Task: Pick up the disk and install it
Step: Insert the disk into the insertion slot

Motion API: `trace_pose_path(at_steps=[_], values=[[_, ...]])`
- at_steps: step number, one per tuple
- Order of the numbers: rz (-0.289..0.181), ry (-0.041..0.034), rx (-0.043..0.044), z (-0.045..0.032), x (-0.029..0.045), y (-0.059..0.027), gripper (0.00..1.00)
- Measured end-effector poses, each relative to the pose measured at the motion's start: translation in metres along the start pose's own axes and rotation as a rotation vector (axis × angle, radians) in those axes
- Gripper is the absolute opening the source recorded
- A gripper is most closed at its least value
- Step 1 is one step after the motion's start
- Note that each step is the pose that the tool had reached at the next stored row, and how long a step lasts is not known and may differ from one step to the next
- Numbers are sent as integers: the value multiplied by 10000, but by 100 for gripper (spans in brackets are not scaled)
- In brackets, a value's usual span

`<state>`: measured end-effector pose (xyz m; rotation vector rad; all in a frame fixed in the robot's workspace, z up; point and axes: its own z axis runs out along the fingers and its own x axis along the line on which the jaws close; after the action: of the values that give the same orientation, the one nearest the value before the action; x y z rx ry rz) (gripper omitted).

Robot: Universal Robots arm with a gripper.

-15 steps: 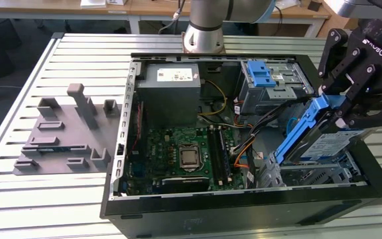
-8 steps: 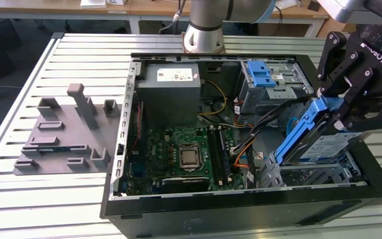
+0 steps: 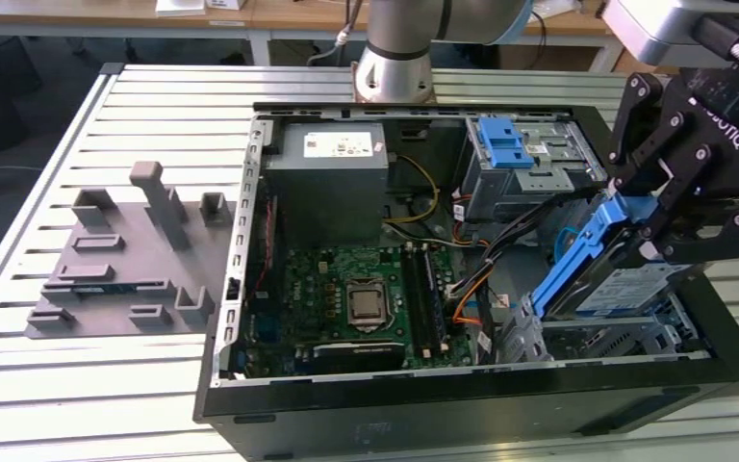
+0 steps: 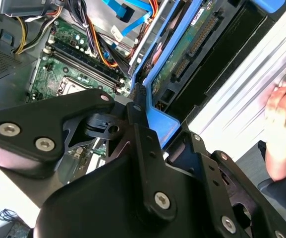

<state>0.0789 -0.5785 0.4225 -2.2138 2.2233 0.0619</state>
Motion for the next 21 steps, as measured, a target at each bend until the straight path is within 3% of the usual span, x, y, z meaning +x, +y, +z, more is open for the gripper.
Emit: trace_pose_path(at_steps=[21], values=[[1,1,-36,238,16,-11,36]])
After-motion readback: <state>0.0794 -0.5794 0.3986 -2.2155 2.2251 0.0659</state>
